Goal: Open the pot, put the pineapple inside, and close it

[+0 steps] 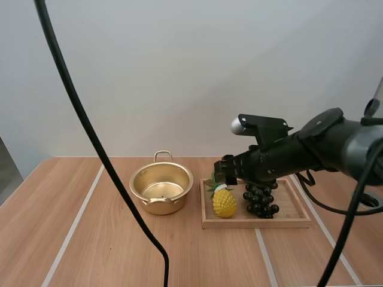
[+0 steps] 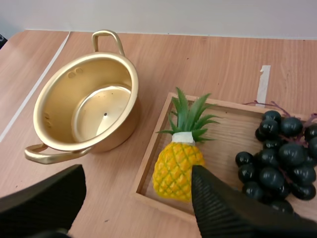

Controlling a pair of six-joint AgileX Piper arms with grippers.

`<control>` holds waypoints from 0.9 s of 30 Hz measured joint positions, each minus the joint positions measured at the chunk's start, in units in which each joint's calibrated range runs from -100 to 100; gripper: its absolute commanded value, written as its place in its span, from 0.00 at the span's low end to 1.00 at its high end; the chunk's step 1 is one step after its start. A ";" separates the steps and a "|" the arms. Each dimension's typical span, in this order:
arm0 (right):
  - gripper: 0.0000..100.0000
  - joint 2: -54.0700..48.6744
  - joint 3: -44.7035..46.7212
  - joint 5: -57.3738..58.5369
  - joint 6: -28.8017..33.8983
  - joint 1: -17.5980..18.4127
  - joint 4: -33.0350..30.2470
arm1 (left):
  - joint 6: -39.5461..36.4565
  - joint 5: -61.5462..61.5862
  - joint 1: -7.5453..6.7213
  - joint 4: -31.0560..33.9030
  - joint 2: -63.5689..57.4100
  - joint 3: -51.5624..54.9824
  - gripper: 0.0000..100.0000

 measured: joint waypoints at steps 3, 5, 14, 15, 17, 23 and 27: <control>1.00 2.12 -1.17 0.02 -0.82 0.00 0.38 | 0.15 2.02 0.00 0.00 0.00 0.00 0.00; 1.00 3.10 -1.61 0.02 -1.35 0.00 0.40 | 0.15 3.10 0.00 0.11 0.00 0.00 0.00; 1.00 15.62 -2.39 -1.75 -5.91 0.00 0.52 | 0.15 6.04 0.00 0.22 0.21 0.00 0.00; 1.00 15.86 -2.46 -1.73 -6.27 0.00 0.52 | 0.25 6.22 0.00 0.22 0.21 0.00 0.00; 1.00 17.99 -2.46 -2.06 -7.67 0.00 0.52 | 0.25 6.34 0.00 0.22 0.21 0.00 0.00; 1.00 21.48 -2.46 -7.21 -10.85 1.19 0.52 | 0.25 10.62 0.00 0.33 0.21 0.00 0.00; 1.00 22.45 -2.46 -11.32 -10.93 3.93 0.52 | 0.36 11.26 0.00 0.33 0.21 0.00 0.00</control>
